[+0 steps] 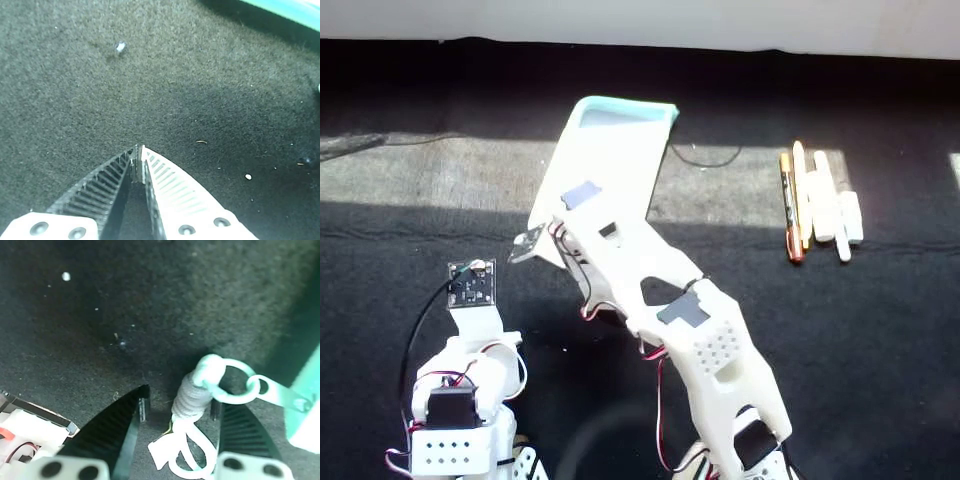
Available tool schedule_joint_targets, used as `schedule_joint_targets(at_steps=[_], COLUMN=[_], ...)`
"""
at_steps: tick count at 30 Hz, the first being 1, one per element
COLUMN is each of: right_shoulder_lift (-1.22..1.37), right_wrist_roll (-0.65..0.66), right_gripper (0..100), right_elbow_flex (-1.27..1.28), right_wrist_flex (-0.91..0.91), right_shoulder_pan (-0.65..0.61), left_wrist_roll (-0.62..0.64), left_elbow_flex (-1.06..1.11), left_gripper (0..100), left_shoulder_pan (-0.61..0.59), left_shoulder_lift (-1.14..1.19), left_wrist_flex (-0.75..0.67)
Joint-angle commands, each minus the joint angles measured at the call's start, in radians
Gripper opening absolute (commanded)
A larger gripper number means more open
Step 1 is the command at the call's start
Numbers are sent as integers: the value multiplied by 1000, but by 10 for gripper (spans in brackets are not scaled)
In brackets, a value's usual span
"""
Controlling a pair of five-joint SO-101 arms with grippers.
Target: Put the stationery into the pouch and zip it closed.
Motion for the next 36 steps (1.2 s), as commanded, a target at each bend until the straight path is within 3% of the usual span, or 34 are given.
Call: schedule_joint_targets(at_steps=[1, 9, 16, 27, 32, 36], right_shoulder_lift=[25, 25, 1, -226, -240, -246], right_wrist_roll=[-18, -203, -249, -299, -299, -345], right_gripper=[205, 197, 52, 138, 146, 207], right_elbow_flex=[7, -64, -84, 5, 196, 308], right_wrist_flex=[-54, -148, -142, -110, -257, -378], right_shoulder_pan=[47, 56, 61, 59, 71, 77], left_wrist_roll=[6, 6, 6, 6, 6, 6], left_elbow_flex=[15, 15, 15, 15, 15, 15], left_gripper=[11, 11, 11, 11, 11, 11], left_shoulder_pan=[15, 15, 15, 15, 15, 15], left_shoulder_lift=[-1, -1, -1, -1, -1, -1], left_wrist_flex=[0, 0, 0, 0, 0, 0])
